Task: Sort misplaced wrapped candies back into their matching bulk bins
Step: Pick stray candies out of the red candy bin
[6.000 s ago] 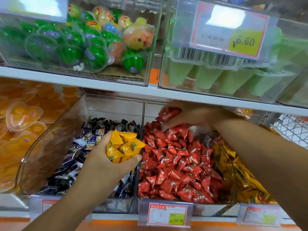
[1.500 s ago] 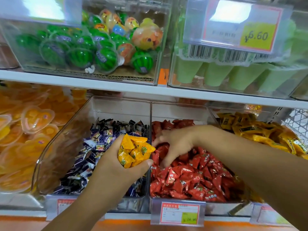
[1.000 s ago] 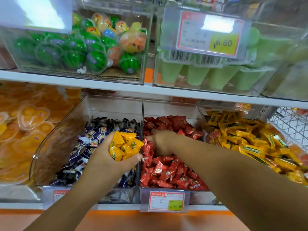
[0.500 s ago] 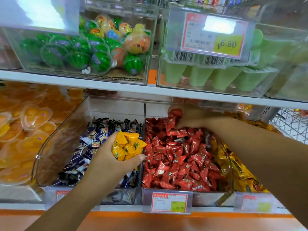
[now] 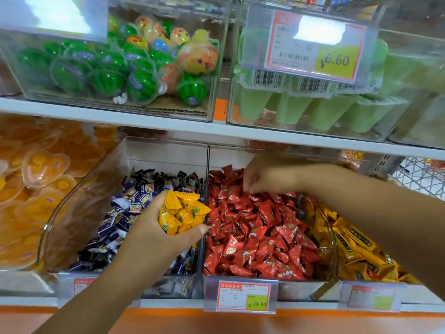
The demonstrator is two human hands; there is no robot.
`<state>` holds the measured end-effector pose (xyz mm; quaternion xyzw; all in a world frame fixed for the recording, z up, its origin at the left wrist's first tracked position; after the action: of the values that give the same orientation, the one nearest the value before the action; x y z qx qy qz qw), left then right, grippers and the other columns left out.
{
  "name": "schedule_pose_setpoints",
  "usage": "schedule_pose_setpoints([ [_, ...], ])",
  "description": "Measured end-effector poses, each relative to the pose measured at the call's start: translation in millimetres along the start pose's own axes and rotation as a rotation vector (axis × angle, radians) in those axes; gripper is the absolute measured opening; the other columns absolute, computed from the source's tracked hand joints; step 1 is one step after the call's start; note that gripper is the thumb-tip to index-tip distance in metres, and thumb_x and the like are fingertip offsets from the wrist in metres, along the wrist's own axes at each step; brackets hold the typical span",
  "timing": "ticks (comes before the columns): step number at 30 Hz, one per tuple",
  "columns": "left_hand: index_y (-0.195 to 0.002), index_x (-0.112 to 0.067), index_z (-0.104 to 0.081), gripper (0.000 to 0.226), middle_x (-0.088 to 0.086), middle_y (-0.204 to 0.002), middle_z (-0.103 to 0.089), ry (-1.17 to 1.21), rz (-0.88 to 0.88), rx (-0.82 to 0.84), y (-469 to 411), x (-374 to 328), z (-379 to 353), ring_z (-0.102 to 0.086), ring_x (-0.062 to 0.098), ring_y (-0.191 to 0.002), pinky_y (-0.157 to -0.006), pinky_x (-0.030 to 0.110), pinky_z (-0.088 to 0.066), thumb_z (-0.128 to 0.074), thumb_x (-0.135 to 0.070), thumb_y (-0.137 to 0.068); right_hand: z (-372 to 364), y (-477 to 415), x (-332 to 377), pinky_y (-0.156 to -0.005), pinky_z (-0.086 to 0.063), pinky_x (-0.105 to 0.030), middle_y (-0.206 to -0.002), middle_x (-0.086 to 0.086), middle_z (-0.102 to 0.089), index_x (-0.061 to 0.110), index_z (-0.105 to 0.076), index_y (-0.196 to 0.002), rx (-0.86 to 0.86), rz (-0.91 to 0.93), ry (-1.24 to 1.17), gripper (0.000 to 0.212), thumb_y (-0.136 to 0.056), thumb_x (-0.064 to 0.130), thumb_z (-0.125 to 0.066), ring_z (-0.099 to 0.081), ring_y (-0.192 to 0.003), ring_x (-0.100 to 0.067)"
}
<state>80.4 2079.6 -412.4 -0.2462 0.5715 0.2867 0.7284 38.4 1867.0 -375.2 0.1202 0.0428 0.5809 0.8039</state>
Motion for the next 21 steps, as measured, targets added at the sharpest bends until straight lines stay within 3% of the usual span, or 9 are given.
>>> schedule_pose_setpoints([
  [4, -0.089, -0.053, -0.034, 0.053, -0.058, -0.061, -0.041, 0.018, -0.072, 0.007, 1, -1, 2, -0.046, -0.033, -0.062, -0.058, 0.005, -0.034, -0.078, -0.027, -0.076, -51, 5, -21, -0.100, -0.041, -0.034, -0.143, 0.000, -0.044, 0.032, -0.036, -0.145, 0.243, -0.123, 0.353, 0.071, -0.084, 0.039, -0.070, -0.041, -0.127, -0.024],
  [7, -0.089, -0.046, -0.041, 0.042, -0.056, -0.063, -0.045, -0.004, -0.069, 0.020, 2, 2, 3, -0.048, -0.031, -0.064, -0.053, 0.001, -0.039, -0.077, -0.027, -0.077, -65, -5, -27, -0.097, -0.043, -0.036, -0.142, -0.002, -0.043, 0.034, -0.032, -0.145, 0.229, -0.135, 0.309, 0.067, -0.087, 0.028, -0.065, -0.041, -0.124, -0.026],
  [10, -0.081, -0.044, -0.042, 0.041, -0.048, -0.065, -0.054, -0.009, -0.072, 0.022, 0, 4, 3, -0.054, -0.024, -0.065, -0.052, -0.005, -0.036, -0.077, -0.022, -0.078, -63, -9, -19, -0.079, -0.043, -0.027, -0.126, -0.004, -0.057, 0.026, -0.052, -0.131, 0.151, -0.107, 0.168, 0.048, -0.086, 0.015, -0.064, -0.052, -0.107, -0.022],
  [12, -0.080, -0.044, -0.040, 0.044, -0.050, -0.060, -0.050, -0.017, -0.073, 0.024, 1, 0, 1, -0.051, -0.028, -0.063, -0.052, -0.006, -0.034, -0.076, -0.019, -0.079, -60, -10, -23, -0.080, -0.042, -0.026, -0.123, -0.003, -0.058, 0.023, -0.056, -0.127, 0.118, -0.145, 0.067, 0.044, -0.085, 0.020, -0.068, -0.052, -0.107, -0.021],
  [14, -0.081, -0.043, -0.038, 0.045, -0.053, -0.056, -0.046, -0.044, -0.056, 0.030, 2, -1, 0, -0.048, -0.031, -0.061, -0.052, -0.007, -0.033, -0.075, -0.018, -0.080, -53, -6, -28, -0.089, -0.043, -0.026, -0.127, -0.003, -0.057, 0.020, -0.057, -0.129, 0.043, -0.188, -0.045, 0.049, -0.083, 0.030, -0.072, -0.051, -0.114, -0.022],
  [16, -0.086, -0.043, -0.042, 0.042, -0.045, -0.058, -0.054, -0.031, -0.038, 0.012, 0, 6, 3, -0.049, -0.031, -0.062, -0.052, -0.005, -0.036, -0.076, -0.020, -0.079, -44, 2, -32, -0.095, -0.039, -0.026, -0.133, -0.001, -0.053, 0.020, -0.054, -0.133, -0.070, -0.241, -0.234, 0.060, -0.079, 0.038, -0.075, -0.049, -0.122, -0.022],
  [19, -0.119, -0.042, -0.045, 0.058, -0.037, -0.081, -0.058, 0.005, -0.025, -0.011, -1, 6, 5, -0.052, -0.026, -0.068, -0.056, 0.001, -0.039, -0.079, -0.029, -0.075, -42, 14, -32, -0.099, -0.039, -0.025, -0.133, 0.008, -0.050, 0.020, -0.051, -0.135, -0.201, -0.309, -0.650, 0.080, -0.067, 0.047, -0.082, -0.050, -0.119, -0.013],
  [21, -0.104, -0.042, -0.050, 0.044, -0.039, -0.068, -0.060, -0.031, -0.012, -0.021, -2, 11, 6, -0.055, -0.023, -0.066, -0.054, 0.000, -0.040, -0.078, -0.024, -0.076, -45, 13, -32, -0.102, -0.044, -0.031, -0.131, 0.006, -0.057, 0.021, -0.056, -0.130, -0.248, -0.306, -0.805, 0.090, -0.052, 0.057, -0.085, -0.056, -0.116, -0.015],
])
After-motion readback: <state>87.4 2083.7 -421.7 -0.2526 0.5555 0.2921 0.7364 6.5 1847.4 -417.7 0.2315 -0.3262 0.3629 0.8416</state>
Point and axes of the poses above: each hand's wrist, its own y-axis away from the middle knuckle, its own z-axis out of the back of the hand, x = y × z, the point moved 8 cm from there along -y, towards the middle knuckle
